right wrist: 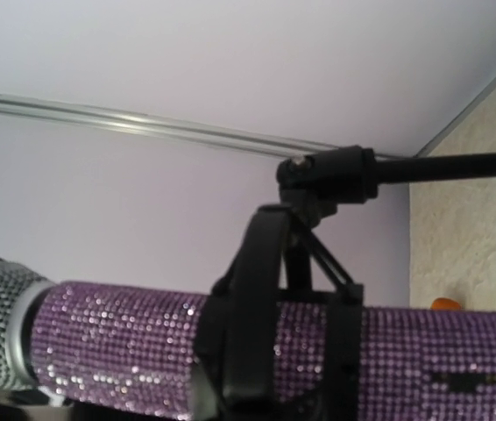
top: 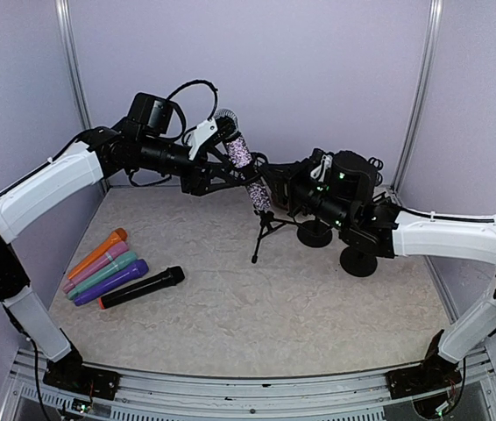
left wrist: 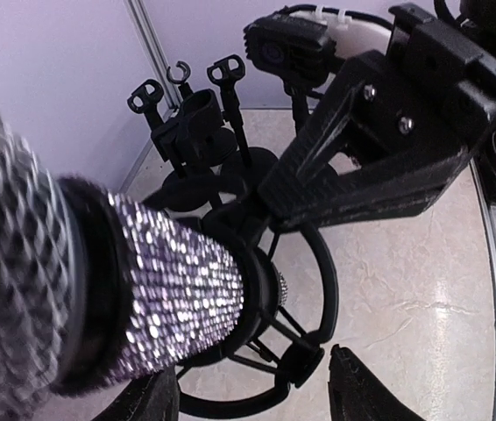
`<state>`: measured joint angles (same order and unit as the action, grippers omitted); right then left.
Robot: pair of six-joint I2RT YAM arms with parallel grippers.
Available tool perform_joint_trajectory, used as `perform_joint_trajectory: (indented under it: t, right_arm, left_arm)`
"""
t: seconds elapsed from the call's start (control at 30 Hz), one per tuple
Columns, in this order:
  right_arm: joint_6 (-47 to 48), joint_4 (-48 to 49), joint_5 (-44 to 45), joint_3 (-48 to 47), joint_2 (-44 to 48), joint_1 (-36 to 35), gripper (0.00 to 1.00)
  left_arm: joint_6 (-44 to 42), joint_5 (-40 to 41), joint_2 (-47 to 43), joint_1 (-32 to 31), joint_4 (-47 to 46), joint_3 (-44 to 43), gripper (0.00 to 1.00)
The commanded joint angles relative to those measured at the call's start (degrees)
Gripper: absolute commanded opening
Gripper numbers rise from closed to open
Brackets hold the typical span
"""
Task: Remove the microphone from the stand
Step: Remove the microphone from the microphone stand.
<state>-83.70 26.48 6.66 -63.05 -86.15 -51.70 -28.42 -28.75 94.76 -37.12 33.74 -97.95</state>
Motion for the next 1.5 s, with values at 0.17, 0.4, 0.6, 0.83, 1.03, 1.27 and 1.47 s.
perform_joint_trajectory:
  t: [0.17, 0.4, 0.6, 0.83, 1.03, 1.27, 1.47]
  right_arm:
    - [-0.47, 2.76, -6.02, -7.19, -3.39, -1.91, 0.00]
    - [3.04, 0.84, -5.05, -7.74, -3.06, -3.05, 0.00]
    - [7.61, -5.36, -3.04, -3.41, 0.76, -3.21, 0.00]
    - [5.59, -4.00, -2.42, 1.95, 2.83, -2.84, 0.00]
    - [4.46, -2.74, -1.74, 4.87, 4.48, -2.18, 0.00]
    - [2.67, 0.62, -4.49, 5.67, 2.86, -0.06, 0.00]
    - [2.23, 1.73, -5.71, 5.84, 1.73, 1.50, 0.00]
  left_arm:
    - [0.17, -1.42, -1.44, 0.11, -2.22, -7.68, 0.56]
    - [-0.30, -2.33, -3.35, -0.04, -0.65, -6.14, 0.56]
    - [1.84, -0.35, -8.03, 0.08, -3.69, 4.07, 0.93]
    - [7.66, -2.74, -4.43, 0.54, -4.69, 0.86, 0.99]
    - [12.46, -9.96, 0.82, 1.08, -5.29, -6.13, 0.99]
    - [10.89, -17.14, 7.07, 1.01, -1.21, -13.03, 0.97]
    - [9.37, -19.38, 10.94, 1.38, 3.44, -18.52, 0.77]
